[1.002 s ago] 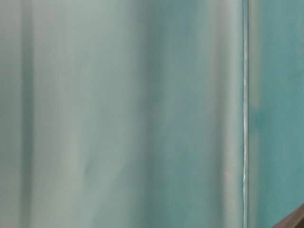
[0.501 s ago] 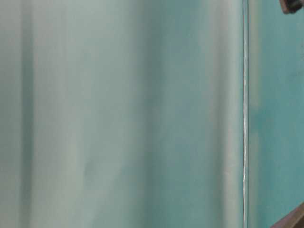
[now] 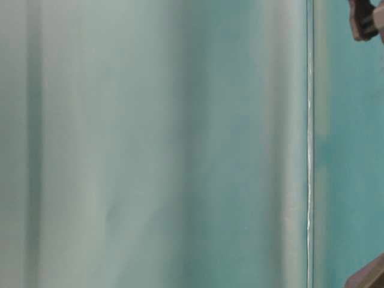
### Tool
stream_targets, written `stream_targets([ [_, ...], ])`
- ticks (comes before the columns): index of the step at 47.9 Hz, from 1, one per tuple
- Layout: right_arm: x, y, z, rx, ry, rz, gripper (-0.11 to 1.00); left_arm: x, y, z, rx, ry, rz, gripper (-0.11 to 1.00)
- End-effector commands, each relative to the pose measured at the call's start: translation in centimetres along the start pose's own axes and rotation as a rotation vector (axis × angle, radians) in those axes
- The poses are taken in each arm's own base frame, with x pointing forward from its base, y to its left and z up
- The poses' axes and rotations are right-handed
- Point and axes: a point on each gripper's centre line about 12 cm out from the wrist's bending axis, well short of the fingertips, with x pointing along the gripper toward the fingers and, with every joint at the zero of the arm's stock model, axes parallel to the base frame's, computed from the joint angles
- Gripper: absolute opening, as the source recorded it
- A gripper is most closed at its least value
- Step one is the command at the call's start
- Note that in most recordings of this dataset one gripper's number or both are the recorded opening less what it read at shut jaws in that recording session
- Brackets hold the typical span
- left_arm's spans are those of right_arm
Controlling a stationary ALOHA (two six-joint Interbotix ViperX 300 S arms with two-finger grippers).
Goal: Insert the wire through the hole in the metal fitting marked with a red label. (retake)
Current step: 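Push the wire tip through the bracket hole with the right gripper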
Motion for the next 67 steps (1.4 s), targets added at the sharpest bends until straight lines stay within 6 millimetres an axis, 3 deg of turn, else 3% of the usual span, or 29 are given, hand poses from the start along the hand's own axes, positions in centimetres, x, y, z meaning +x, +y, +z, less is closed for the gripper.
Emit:
stream_targets([
  [1,0.4,0.2,1.0,0.012,-0.03,0.003,0.02,0.1,-0.1,0.5,0.0,-0.015,-0.004,0.61],
  [30,0.6,0.1,1.0,0.013,-0.031,-0.002,0.02,0.6,-0.2,0.5,-0.17,0.036,0.0,0.61],
  [43,0.6,0.0,1.0,0.013,-0.028,-0.003,0.02,1.3,-0.3,1.6,-0.172,0.013,-0.004,0.55],
  [56,0.5,0.0,0.9,0.013,-0.02,-0.004,0.02,1.5,-0.3,1.7,-0.172,0.009,-0.006,0.38],
  [67,0.5,0.0,0.9,0.012,-0.022,-0.002,0.02,1.7,-0.3,1.9,-0.172,0.001,-0.008,0.37],
])
